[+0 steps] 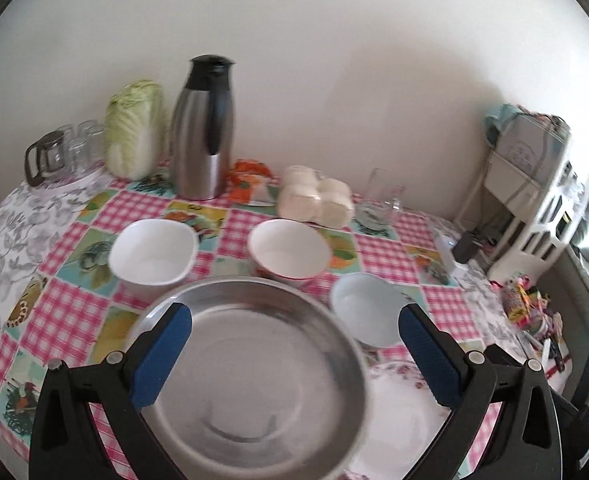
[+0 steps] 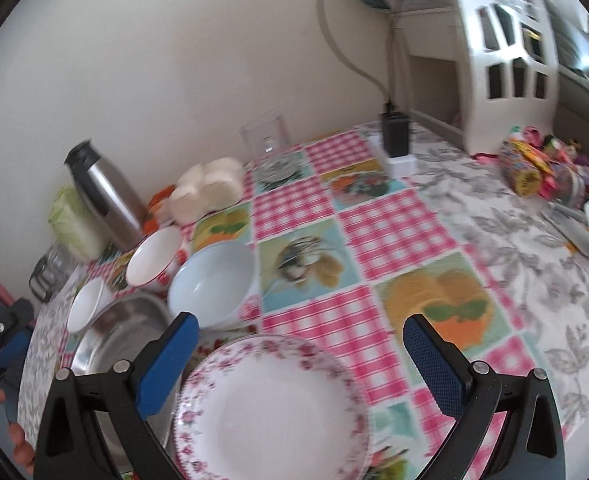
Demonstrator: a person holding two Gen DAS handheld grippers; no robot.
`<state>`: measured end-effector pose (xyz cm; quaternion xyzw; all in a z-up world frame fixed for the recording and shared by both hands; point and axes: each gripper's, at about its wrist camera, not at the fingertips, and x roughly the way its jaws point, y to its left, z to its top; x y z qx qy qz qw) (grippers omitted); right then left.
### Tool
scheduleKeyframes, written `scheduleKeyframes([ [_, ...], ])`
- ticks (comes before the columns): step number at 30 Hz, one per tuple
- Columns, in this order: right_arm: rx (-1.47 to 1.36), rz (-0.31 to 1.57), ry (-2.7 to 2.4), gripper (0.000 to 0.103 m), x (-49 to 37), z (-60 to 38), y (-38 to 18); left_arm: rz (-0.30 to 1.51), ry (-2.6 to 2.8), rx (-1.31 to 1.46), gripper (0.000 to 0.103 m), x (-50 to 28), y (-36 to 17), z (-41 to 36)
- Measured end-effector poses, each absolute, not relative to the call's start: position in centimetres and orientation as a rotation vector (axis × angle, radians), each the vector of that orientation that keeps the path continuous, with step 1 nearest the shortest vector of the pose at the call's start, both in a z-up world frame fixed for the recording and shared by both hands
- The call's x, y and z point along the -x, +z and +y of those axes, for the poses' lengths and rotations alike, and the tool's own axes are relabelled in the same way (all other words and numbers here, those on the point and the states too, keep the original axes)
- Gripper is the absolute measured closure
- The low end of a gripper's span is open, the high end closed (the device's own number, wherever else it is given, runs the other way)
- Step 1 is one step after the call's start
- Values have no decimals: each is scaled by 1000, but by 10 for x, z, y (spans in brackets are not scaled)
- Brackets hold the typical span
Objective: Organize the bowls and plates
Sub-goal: 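Move both grippers to the rim of the pink-floral round plate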
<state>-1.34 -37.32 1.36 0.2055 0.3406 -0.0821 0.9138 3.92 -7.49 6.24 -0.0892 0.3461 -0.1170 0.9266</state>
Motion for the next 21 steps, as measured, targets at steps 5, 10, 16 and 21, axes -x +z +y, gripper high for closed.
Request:
scheduleKeyframes([
  [5,-471,697,-213,0,25,-400,10,737,-302,130,0,-25,61,-109],
  [10,-519,692,-246,0,37,-421,6,788,-399,137,0,-13,52,-137],
  [16,-563,687,-276,0,51,-440,0,829,-452,171,0,-3,45,-161],
  [21,-592,699,-285,0,55,-448,-7,919,-430,150,0,4,32,-177],
])
